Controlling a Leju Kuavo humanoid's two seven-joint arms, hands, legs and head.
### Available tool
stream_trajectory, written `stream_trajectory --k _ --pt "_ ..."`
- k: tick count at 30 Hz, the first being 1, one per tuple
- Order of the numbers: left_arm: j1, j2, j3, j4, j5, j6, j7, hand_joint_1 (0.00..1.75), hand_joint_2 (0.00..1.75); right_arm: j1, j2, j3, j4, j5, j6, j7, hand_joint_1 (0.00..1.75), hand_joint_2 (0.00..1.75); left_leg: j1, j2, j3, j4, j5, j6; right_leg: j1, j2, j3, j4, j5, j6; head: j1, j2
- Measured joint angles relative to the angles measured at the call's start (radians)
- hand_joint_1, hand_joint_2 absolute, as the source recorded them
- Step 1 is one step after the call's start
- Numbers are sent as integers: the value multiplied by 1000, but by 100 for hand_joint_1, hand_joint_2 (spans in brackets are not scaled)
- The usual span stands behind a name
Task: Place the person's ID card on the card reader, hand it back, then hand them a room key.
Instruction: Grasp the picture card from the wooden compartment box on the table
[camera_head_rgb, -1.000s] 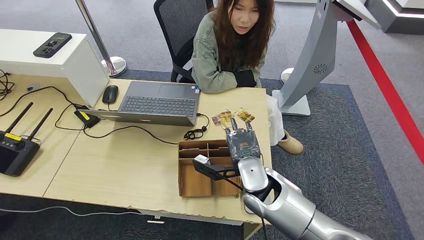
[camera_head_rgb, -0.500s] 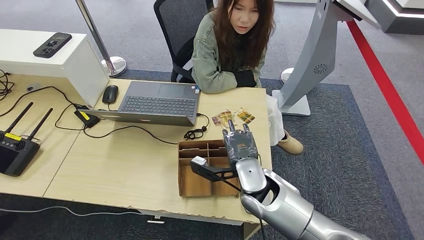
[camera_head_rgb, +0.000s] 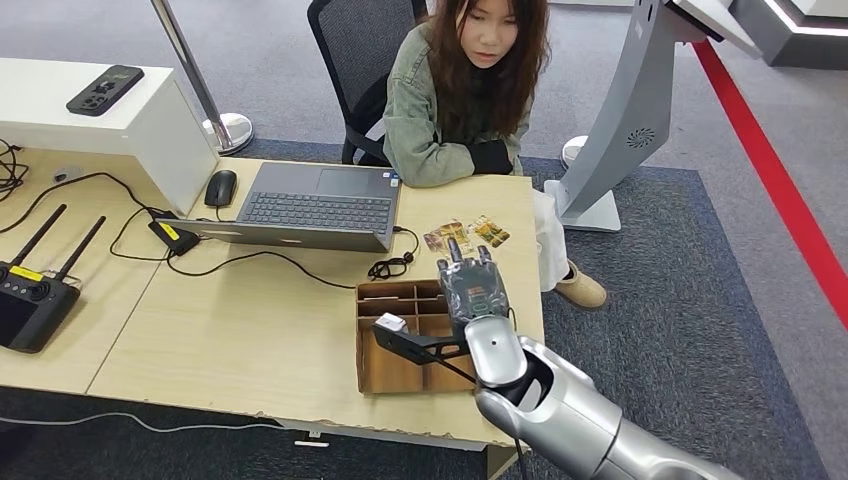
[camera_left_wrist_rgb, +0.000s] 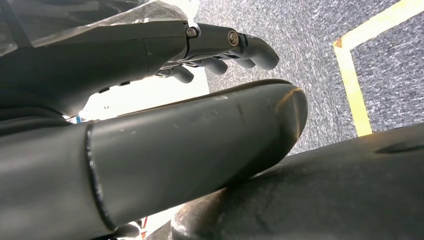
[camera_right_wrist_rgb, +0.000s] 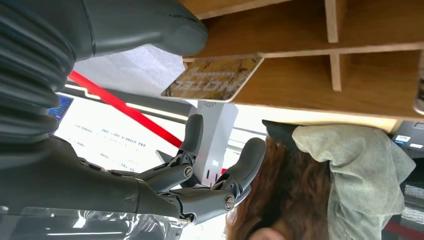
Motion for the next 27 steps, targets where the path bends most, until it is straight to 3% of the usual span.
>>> stream_trajectory --k 9,17,27 --pt "5 0 3 0 18 0 -25 0 0 -14 6 17 9 -17 -13 0 55 175 0 0 0 0 0 0 0 0 0 0 0 0 0 0" --pt "23 18 35 -2 77 -10 -125 0 0 -39 6 39 25 -53 -16 0 54 175 1 0 0 0 0 0 1 0 0 0 0 0 0 0" --pt "34 75 100 -32 155 -45 -256 0 0 -71 3 65 38 -96 -29 0 61 175 1 0 0 0 1 -1 2 0 0 0 0 0 0 0"
